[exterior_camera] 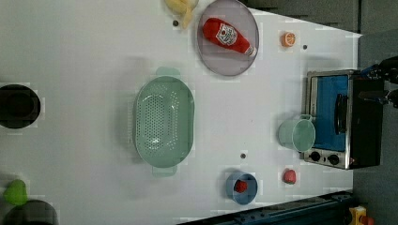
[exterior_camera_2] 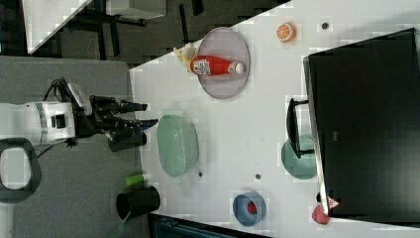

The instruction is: Drag strainer left to right.

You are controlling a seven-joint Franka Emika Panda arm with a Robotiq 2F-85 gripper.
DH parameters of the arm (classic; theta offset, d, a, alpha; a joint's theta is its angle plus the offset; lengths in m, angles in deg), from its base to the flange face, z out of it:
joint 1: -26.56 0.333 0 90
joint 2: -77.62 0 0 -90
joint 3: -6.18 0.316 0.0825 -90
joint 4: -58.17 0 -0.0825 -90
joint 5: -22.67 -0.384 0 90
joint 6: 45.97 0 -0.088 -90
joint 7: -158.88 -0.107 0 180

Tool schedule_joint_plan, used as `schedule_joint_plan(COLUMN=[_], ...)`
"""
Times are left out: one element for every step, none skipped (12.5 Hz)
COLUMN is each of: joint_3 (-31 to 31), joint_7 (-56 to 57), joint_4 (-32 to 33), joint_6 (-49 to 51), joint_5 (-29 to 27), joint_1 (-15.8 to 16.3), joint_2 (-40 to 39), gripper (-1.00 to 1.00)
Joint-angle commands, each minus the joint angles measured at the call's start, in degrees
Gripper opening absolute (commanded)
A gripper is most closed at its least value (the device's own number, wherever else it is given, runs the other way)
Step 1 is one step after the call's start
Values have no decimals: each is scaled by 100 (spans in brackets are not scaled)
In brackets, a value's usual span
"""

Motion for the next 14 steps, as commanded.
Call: schedule_joint_plan(joint_3=[75,98,167,290,470,702,973,1266,1569,1869,2165,2454,2715,2940], joint_7=[-250,-250,-250,-250,-250,-260,-343,-546,-887,-1352,-1950,-2629,-3310,-3952], joint_4=[1446,1445,1444,1446,1445,1446,1449,1455,1473,1500,1519,1526,1538,1561], joint_6=[922,895,867,814,717,576,409,252,101,-47,-229,-458,-705,-964], joint_5=[43,35,24,-36,-136,-213,-228,-228,-228,-228,-228,-227,-226,-221], joint_1=[-133,-120,-99,-57,6,68,106,117,120,126,129,132,134,135], joint_2=[2295,2291,2280,2255,2196,2100,1968,1803,1609,1398,1156,884,590,277], gripper=[59,81,100,100,100,100,100,100,100,100,100,100,100,100])
